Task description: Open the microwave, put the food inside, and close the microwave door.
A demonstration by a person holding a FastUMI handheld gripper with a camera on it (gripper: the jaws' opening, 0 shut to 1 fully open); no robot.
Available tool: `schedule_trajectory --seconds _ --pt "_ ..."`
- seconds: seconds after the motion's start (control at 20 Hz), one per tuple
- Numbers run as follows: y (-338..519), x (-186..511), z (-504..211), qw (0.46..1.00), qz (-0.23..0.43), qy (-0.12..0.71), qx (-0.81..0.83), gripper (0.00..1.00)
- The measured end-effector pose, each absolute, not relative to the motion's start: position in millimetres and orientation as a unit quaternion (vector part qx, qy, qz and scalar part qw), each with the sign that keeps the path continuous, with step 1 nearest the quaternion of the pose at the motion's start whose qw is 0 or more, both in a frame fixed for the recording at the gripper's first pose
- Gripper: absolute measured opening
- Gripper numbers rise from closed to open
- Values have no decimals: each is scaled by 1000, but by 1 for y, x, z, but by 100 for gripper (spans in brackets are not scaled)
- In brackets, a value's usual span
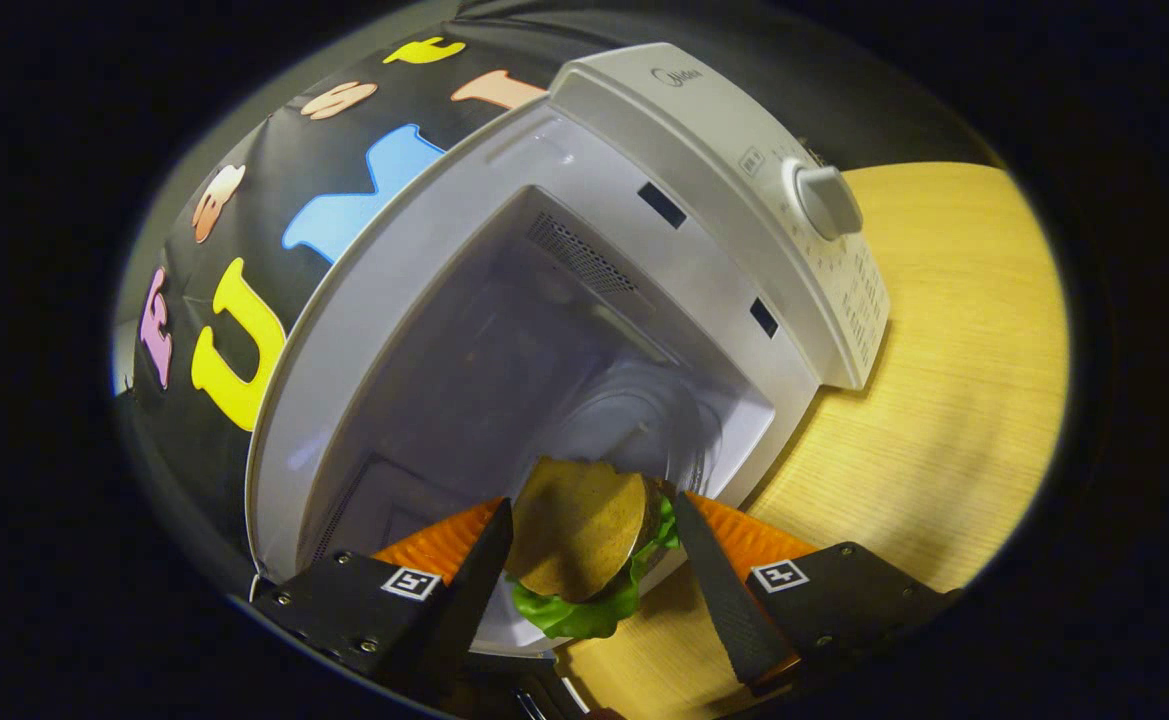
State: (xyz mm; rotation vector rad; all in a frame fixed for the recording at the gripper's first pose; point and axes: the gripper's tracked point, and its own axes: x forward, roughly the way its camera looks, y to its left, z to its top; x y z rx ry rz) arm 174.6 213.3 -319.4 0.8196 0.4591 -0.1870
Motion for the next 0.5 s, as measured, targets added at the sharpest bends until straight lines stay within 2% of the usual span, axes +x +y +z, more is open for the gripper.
schedule_trajectory --seconds 0.2,0.5 --pt "207 164 -298 910 -78 222 342 97" --pt "214 122 -251 933 -22 228 279 97"
